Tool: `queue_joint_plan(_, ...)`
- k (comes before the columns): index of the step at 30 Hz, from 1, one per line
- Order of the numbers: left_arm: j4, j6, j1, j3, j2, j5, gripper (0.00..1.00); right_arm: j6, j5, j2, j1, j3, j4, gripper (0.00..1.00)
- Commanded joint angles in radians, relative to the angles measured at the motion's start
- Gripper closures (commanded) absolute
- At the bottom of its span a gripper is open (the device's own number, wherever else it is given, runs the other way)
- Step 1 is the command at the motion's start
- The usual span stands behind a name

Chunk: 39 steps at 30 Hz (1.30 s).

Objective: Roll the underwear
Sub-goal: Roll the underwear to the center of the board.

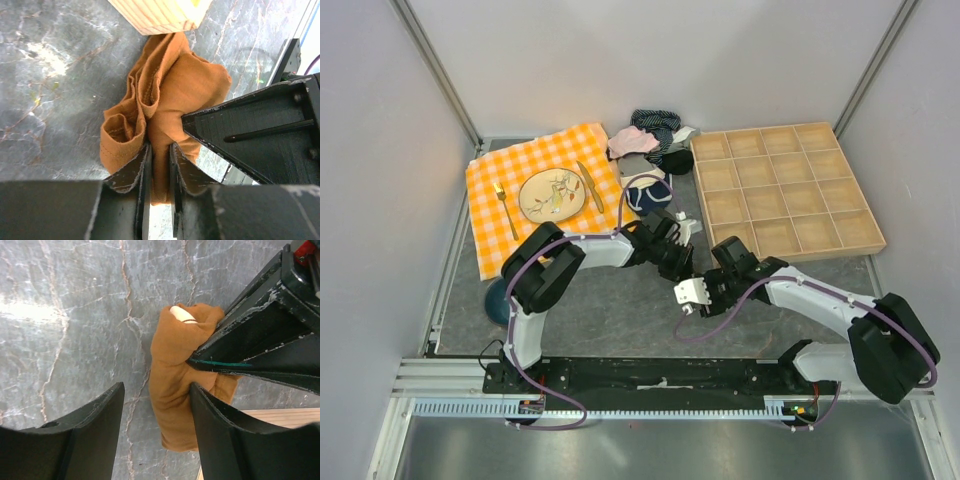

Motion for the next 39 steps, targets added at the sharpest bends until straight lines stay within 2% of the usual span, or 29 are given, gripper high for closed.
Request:
queue_joint_plan(1,-0.007,-0.035,0.021,-0.011,-0.027,-0.106,0.73,-0.019,0.095,0.074,-0.004,-0.055,0.013,0.4)
queue_joint_plan(4,0.041,-0.046,0.027,-0.048,-0.09,-0.124,0.65,-0.011,0.108,0.1,-0.004,-0.051,0.017,0.46)
queue_joint_plan(6,0.072,-0.044,0.029,-0.082,-0.13,-0.143,0.56,0.004,0.103,0.109,-0.006,-0.043,0.017,0.5)
queue_joint_plan(13,0.162,0.003,0.033,-0.215,-0.305,-0.29,0.49,0.044,0.025,0.164,-0.041,0.026,-0.027,0.65)
queue_joint_plan(17,0.207,0.01,0.038,-0.27,-0.308,-0.266,0.45,0.037,-0.064,0.203,-0.122,0.077,-0.089,0.72)
queue_joint_plan(22,0.331,-0.012,0.041,-0.295,-0.245,-0.126,0.41,0.023,-0.13,0.224,-0.162,0.097,-0.124,0.73)
queue_joint_plan(27,0.432,-0.017,0.039,-0.3,-0.187,-0.051,0.38,0.015,-0.138,0.24,-0.173,0.1,-0.13,0.73)
queue_joint_plan(33,0.475,0.008,0.042,-0.294,-0.153,-0.051,0.36,0.012,-0.144,0.249,-0.181,0.103,-0.136,0.73)
queue_joint_plan(39,0.449,0.066,0.044,-0.269,-0.115,-0.076,0.35,0.013,-0.147,0.25,-0.181,0.104,-0.138,0.73)
